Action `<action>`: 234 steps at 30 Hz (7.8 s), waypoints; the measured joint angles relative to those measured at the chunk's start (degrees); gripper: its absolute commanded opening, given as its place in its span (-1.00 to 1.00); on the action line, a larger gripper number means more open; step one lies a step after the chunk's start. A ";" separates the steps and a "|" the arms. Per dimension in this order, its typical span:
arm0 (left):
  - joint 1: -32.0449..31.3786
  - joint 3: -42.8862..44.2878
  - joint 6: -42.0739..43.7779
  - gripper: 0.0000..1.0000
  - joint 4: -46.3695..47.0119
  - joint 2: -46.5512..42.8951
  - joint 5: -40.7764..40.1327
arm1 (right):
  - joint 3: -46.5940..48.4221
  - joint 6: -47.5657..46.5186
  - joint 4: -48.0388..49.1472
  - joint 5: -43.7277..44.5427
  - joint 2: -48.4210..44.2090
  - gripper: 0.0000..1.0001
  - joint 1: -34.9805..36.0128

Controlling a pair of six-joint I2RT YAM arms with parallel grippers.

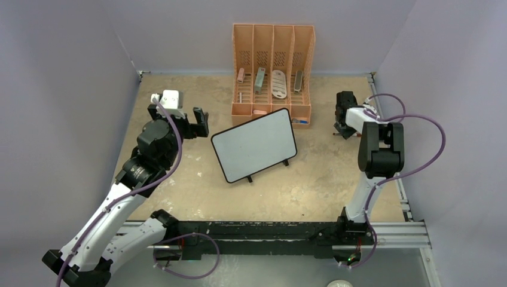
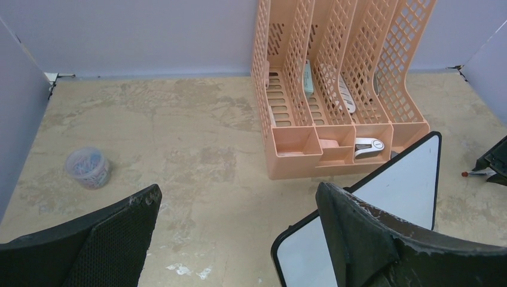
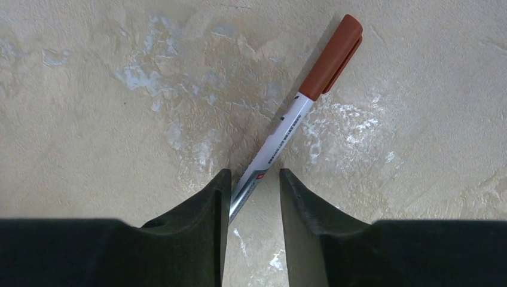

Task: Write a sentence on the whiteboard
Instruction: Open the whiteboard marker at the center of the board, then place the pen cap at the center of the board.

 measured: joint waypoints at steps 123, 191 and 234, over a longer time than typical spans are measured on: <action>7.87 -1.01 -63.69 -1.00 3.78 13.09 45.29 | -13.62 -38.27 24.63 -37.90 -46.03 0.41 51.49; 8.20 -13.90 -85.24 -1.00 18.80 5.27 42.29 | -28.11 -19.93 57.24 -37.31 -44.68 -1.00 52.15; 21.35 11.58 -18.86 -1.00 -23.43 32.63 22.10 | -32.96 -28.48 46.03 -32.63 -56.30 -1.00 52.13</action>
